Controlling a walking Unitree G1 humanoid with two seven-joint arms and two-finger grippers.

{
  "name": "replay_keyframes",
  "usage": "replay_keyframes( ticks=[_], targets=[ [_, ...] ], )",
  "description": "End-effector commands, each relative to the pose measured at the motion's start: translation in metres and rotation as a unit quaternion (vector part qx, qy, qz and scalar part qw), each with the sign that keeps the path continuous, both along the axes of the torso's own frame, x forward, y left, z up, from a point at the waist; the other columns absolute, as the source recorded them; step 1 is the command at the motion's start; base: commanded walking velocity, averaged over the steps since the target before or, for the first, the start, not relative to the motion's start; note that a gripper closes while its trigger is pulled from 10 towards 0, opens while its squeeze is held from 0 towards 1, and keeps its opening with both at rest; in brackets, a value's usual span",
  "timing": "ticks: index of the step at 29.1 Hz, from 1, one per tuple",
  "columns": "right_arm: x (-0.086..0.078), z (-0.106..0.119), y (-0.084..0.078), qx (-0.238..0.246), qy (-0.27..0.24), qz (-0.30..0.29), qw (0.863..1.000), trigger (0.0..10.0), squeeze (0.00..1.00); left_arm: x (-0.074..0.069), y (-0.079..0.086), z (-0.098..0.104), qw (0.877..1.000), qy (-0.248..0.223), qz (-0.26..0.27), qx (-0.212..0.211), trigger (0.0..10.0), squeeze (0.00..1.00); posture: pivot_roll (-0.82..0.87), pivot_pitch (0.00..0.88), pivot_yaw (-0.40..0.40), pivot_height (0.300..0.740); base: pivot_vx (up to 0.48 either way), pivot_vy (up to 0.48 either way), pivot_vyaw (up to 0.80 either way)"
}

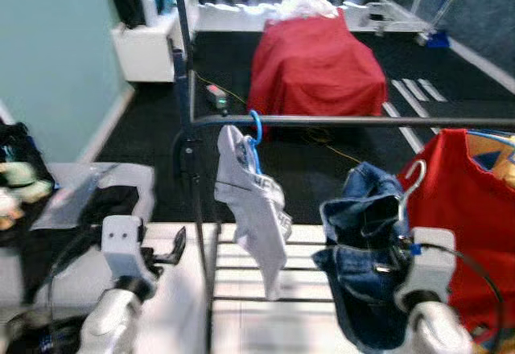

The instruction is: Hang hanger

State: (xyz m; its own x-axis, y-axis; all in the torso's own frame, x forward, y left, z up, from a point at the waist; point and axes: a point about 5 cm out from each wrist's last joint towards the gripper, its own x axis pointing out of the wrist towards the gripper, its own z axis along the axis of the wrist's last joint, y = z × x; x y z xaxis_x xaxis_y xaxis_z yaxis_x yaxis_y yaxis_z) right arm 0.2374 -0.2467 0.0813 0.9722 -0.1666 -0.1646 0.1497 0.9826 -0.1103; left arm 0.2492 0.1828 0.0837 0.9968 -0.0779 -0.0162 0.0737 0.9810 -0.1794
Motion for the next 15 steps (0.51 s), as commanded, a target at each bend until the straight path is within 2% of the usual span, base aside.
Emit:
replay_keyframes(
  ticks=[1, 3, 5, 6, 7, 8, 10, 11, 13, 15],
  targets=[
    [0.003, 0.008, 0.004, -0.010, -0.018, 0.018, 1.000, 10.0, 0.00, -0.002, 0.004, -0.004, 1.000, 0.011, 0.006, 0.002, 10.0, 0.00, -0.05, 0.053, -0.013, 0.740, 0.000, 0.000, 0.00],
    [0.006, 0.011, 0.010, -0.028, -0.017, 0.049, 0.998, 10.0, 0.00, -0.002, 0.004, -0.004, 1.000, 0.012, 0.006, 0.000, 10.0, 0.00, -0.05, 0.052, -0.015, 0.740, 0.000, 0.000, 0.00],
    [0.006, 0.011, 0.010, -0.028, -0.017, 0.049, 0.998, 10.0, 0.00, -0.002, 0.004, -0.004, 1.000, 0.012, 0.006, 0.000, 10.0, 0.00, -0.05, 0.052, -0.015, 0.740, 0.000, 0.000, 0.00],
    [0.008, 0.015, 0.016, -0.046, -0.017, 0.079, 0.996, 10.0, 0.00, -0.002, 0.004, -0.004, 1.000, 0.012, 0.007, -0.001, 10.0, 0.00, -0.05, 0.053, -0.016, 0.740, 0.000, 0.000, 0.00],
    [0.008, 0.015, 0.016, -0.046, -0.017, 0.079, 0.996, 10.0, 0.00, -0.002, 0.004, -0.004, 1.000, 0.012, 0.007, -0.001, 10.0, 0.00, -0.05, 0.053, -0.016, 0.740, 0.000, 0.000, 0.00],
    [0.011, 0.020, 0.023, -0.061, -0.017, 0.114, 0.991, 10.0, 0.00, -0.001, 0.004, -0.004, 1.000, 0.011, 0.007, -0.002, 10.0, 0.00, -0.05, 0.053, -0.016, 0.740, 0.000, 0.000, 0.00],
    [0.011, 0.020, 0.023, -0.061, -0.017, 0.114, 0.991, 10.0, 0.00, -0.001, 0.004, -0.004, 1.000, 0.011, 0.007, -0.002, 10.0, 0.00, -0.05, 0.053, -0.016, 0.740, 0.000, 0.000, 0.00],
    [0.014, 0.027, 0.031, -0.077, -0.020, 0.150, 0.985, 10.0, 0.00, -0.001, 0.004, -0.004, 1.000, 0.011, 0.008, -0.002, 10.0, 0.00, -0.05, 0.051, -0.015, 0.740, 0.000, 0.000, 0.00],
    [0.014, 0.027, 0.031, -0.077, -0.020, 0.150, 0.985, 10.0, 0.00, -0.001, 0.004, -0.004, 1.000, 0.011, 0.008, -0.002, 10.0, 0.00, -0.05, 0.051, -0.015, 0.740, 0.000, 0.000, 0.00],
    [0.019, 0.043, 0.050, -0.092, -0.032, 0.228, 0.969, 10.0, 0.00, 0.000, 0.004, -0.004, 1.000, 0.011, 0.008, -0.005, 10.0, 0.00, -0.05, 0.049, -0.015, 0.740, 0.000, 0.000, 0.00]
  ],
)
